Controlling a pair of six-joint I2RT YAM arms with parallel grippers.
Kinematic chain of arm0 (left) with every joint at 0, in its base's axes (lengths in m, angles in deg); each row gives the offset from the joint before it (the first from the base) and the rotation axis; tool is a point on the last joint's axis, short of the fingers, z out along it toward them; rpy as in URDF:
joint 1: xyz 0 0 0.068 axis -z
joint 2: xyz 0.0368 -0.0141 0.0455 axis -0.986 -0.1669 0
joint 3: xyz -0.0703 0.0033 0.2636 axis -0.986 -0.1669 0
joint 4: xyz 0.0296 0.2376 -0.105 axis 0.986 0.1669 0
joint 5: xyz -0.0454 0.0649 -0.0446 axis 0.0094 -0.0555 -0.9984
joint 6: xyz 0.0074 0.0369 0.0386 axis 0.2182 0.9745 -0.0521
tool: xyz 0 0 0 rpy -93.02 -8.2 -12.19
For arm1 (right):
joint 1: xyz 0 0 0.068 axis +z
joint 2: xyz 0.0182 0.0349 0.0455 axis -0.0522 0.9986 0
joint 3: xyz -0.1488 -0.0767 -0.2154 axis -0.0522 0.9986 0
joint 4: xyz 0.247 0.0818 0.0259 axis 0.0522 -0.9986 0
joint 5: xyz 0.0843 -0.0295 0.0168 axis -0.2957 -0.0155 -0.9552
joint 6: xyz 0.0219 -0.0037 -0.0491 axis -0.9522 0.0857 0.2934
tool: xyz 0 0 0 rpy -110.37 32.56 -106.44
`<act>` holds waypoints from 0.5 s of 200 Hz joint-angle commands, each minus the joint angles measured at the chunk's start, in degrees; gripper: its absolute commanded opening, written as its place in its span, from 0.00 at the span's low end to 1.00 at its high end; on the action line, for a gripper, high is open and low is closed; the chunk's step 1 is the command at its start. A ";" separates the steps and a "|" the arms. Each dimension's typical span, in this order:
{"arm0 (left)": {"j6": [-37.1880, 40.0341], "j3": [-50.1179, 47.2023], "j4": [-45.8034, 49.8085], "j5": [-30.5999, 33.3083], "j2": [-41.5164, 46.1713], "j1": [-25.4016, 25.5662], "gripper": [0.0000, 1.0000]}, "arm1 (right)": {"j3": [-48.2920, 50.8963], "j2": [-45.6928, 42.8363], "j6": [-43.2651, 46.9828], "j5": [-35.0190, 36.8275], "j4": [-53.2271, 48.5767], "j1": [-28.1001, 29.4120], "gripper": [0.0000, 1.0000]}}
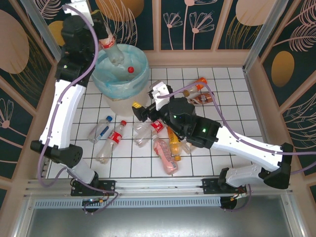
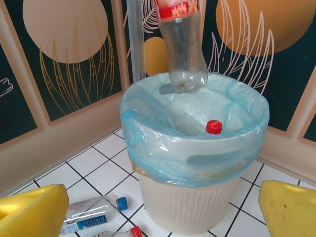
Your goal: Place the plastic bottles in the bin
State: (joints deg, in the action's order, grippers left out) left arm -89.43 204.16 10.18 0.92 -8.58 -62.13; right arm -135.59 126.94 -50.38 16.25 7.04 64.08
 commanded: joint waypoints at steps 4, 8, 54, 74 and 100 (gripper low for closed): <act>4.84 -5.67 -8.09 -0.52 -0.50 -1.10 0.00 | -2.46 0.98 0.31 -2.38 1.50 -0.10 0.98; 4.77 -6.38 -8.67 -1.08 -0.68 -1.27 0.00 | -2.51 1.30 0.17 -2.66 1.35 -0.10 0.98; 1.96 -17.05 -14.82 -5.20 -1.70 -2.52 0.00 | -10.53 9.49 -16.22 -9.88 -9.32 -7.34 0.95; 1.24 -21.02 -17.50 -5.08 -2.14 -3.14 0.00 | -10.10 10.44 -22.87 -19.79 -7.00 -10.93 0.91; 0.96 -24.21 -18.76 -4.98 -2.01 -3.26 0.00 | -11.67 10.89 -25.61 -22.49 -6.75 -11.61 0.89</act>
State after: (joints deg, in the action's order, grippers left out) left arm -87.57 181.93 -2.12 -3.36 -11.27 -64.97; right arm -144.11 138.05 -68.63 0.95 0.90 52.25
